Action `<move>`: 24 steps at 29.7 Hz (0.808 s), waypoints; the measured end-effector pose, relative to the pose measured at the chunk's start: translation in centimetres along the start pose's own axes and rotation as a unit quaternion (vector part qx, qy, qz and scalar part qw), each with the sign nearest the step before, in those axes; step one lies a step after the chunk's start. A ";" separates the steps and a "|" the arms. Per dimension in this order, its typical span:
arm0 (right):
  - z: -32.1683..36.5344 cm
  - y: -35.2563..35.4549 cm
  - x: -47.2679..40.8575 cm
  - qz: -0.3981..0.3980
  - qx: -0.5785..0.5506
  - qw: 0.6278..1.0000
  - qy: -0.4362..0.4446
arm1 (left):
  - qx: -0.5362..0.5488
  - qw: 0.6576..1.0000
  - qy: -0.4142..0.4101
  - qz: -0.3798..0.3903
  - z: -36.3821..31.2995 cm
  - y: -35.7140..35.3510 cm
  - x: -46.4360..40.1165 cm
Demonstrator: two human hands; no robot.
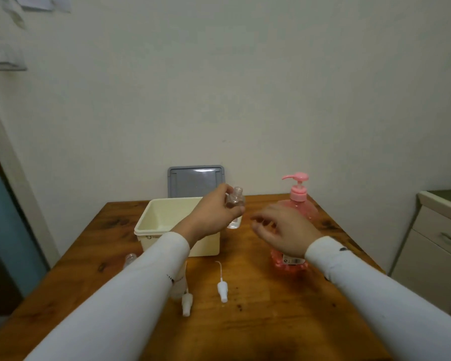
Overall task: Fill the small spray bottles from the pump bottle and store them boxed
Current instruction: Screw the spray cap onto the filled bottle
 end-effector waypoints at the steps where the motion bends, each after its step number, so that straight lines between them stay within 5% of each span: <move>1: 0.0 -1.2 0.3 0.027 -0.004 1.000 0.001 | 0.001 1.000 0.001 -0.003 0.2 0.1 0.1; 8: 1.9 -9.3 1.7 0.203 0.026 0.978 0.048 | 0.005 0.999 0.026 -0.035 2.5 1.3 2.4; 17: 3.8 -13.7 2.1 0.231 0.146 0.930 0.246 | 0.000 0.998 0.041 -0.036 4.1 2.1 3.7; 24: 4.5 -13.9 1.6 0.197 0.165 0.922 0.290 | -0.004 0.999 0.042 -0.029 4.6 2.1 3.9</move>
Point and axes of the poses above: each hand's wrist, its own x-axis away from the middle knuckle, its own y-axis out of the back of the hand, z = x × y, the point moved 5 cm from there along -x, towards the middle knuckle, and after that the axes turned 9 degrees about y, right-handed, at the moved point
